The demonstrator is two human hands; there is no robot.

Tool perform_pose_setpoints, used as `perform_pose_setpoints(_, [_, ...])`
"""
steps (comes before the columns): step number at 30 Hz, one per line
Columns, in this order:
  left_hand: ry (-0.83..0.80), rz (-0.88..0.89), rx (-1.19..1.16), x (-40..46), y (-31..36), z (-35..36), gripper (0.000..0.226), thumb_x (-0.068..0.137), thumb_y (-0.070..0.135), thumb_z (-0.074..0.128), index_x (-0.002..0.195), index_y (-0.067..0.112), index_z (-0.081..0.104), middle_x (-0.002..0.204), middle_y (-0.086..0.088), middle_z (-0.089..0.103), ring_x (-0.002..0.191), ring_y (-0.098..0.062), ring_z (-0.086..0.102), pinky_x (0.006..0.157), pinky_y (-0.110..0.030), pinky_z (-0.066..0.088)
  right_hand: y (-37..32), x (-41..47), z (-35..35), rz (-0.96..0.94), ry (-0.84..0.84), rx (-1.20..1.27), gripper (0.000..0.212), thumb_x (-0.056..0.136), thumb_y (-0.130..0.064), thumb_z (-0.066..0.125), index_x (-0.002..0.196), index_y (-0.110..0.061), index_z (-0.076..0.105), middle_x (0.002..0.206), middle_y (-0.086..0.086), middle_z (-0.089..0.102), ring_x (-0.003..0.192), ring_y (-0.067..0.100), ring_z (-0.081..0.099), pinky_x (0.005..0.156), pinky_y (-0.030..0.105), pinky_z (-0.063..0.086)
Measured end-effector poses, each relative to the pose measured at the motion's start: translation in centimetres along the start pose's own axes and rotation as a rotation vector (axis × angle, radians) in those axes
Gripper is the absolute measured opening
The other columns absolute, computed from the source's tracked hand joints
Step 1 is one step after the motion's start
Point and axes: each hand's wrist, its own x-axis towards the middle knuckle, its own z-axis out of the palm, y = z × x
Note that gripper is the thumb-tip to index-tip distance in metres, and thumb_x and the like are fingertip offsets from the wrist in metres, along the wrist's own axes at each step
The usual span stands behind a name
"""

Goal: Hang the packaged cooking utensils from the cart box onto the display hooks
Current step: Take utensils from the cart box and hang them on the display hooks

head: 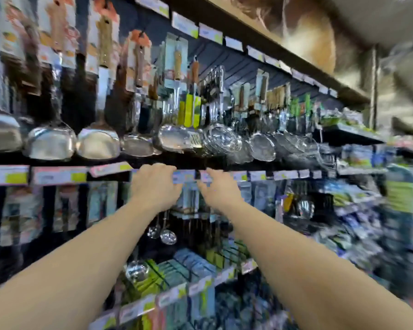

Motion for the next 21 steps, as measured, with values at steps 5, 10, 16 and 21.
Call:
perform_pose_setpoints(5, [-0.201,0.102,-0.103,-2.8,14.8,7.4,0.043,0.084,0.051,0.052,0.118,0.027,0.060,0.120,-0.005,0.061,0.112,-0.033,0.054,0.087,-0.043,0.047,15.3,-5.1,-5.1,0.244,-0.055,-0.102,0.055,0.094,-0.045,0.050,0.144,-0.023,0.038,0.131,0.014,0.055,0.104,0.033,0.061,0.081,0.039,0.054])
perform_pose_setpoints(10, [-0.393,0.253,-0.194,-4.7,28.8,14.8,0.056,0.089,0.056,0.046,0.137,0.028,0.045,0.137,-0.001,0.050,0.124,-0.029,0.046,0.098,-0.045,0.045,29.4,-9.0,-9.5,0.467,0.008,-0.144,0.057,0.093,-0.046,0.050,0.144,-0.024,0.036,0.135,0.013,0.051,0.107,0.035,0.058,0.086,0.047,0.055])
perform_pose_setpoints(16, [-0.460,0.420,-0.344,-6.4,43.0,24.7,0.049,0.089,0.052,0.048,0.131,0.026,0.049,0.134,-0.002,0.051,0.121,-0.029,0.046,0.095,-0.043,0.044,44.6,-12.5,-13.5,0.679,0.104,-0.262,0.055,0.095,-0.041,0.051,0.145,-0.024,0.036,0.132,0.013,0.054,0.107,0.032,0.059,0.078,0.035,0.050])
perform_pose_setpoints(21, [-0.560,0.526,-0.445,-6.2,52.3,33.9,0.049,0.089,0.052,0.047,0.131,0.027,0.049,0.138,-0.001,0.048,0.126,-0.028,0.042,0.099,-0.044,0.039,55.9,-14.8,-16.2,0.864,0.177,-0.299,0.055,0.091,-0.035,0.057,0.143,-0.025,0.039,0.134,0.012,0.052,0.108,0.032,0.059,0.092,0.041,0.051])
